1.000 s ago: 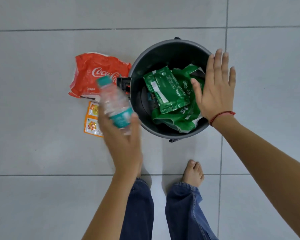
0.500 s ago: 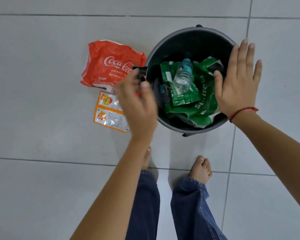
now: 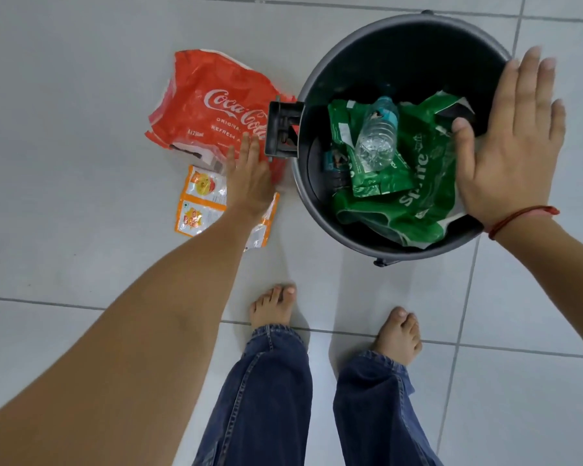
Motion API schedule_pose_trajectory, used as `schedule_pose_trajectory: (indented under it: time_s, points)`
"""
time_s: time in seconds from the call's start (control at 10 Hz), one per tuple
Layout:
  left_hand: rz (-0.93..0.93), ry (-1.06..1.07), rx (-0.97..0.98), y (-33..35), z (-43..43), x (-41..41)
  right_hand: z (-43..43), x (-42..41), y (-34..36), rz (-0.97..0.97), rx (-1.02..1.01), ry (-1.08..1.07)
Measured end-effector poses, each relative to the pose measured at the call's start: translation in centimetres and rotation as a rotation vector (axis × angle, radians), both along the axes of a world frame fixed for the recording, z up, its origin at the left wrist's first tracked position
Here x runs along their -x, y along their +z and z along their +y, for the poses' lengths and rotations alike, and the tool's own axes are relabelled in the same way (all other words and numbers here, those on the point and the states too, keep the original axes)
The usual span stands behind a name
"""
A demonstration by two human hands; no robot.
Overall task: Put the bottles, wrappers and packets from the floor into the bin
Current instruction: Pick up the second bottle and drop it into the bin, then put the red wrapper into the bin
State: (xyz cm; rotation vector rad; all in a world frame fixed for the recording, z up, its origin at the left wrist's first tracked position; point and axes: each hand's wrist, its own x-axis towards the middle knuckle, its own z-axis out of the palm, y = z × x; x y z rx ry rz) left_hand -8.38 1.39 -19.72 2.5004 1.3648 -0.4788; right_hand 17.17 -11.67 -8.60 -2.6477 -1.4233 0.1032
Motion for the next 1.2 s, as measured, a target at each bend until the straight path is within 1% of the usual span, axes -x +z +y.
schedule_pose_trajectory:
  time_s: [0.1,0.2,0.3,0.4,0.5,0.6,0.7,0.8,0.9,1.0,1.1,1.2]
  points:
    - [-0.013,0.093,0.266,7.8,-3.7,-1.1,0.2,0.0,0.1,0.016,-0.006,-0.007]
    - [-0.047,-0.055,0.36,9.3,-6.9,0.1,0.1,0.2,0.2,0.041,-0.001,-0.021]
    - [0.208,-0.063,0.449,1.6,-13.8,6.6,0.3,0.3,0.5,0.05,0.011,-0.024]
    - [0.216,0.038,0.591,0.2,-15.6,7.5,0.3,0.2,0.7,0.057,0.027,-0.029]
    - [0.26,-0.124,0.522,-1.1,-17.8,9.0,0.4,0.3,0.8,0.079,0.032,-0.031]
    - [0.026,0.123,0.483,3.2,-13.9,5.1,0.4,0.3,0.9,0.09,0.021,-0.039]
    - [-0.28,-0.396,0.043,10.1,-3.8,-3.0,0.4,0.2,0.7,0.103,0.009,-0.05]
    - [-0.248,-0.478,0.02,14.7,-1.0,-7.5,0.4,0.1,0.6,0.107,0.006,-0.047]
    - [-0.012,-0.417,0.427,13.3,-3.1,-8.8,0.4,0.0,0.6,0.109,-0.007,-0.041]
    - [-0.036,-0.308,0.805,11.0,-2.9,-12.0,0.5,0.1,0.7,0.115,-0.007,-0.048]
    - [-0.128,-0.195,1.008,8.1,-4.6,-13.2,0.4,0.1,0.7,0.115,-0.009,-0.054]
    - [-0.053,-0.158,1.005,8.2,-5.2,-14.3,0.5,0.1,0.7,0.109,-0.012,-0.049]
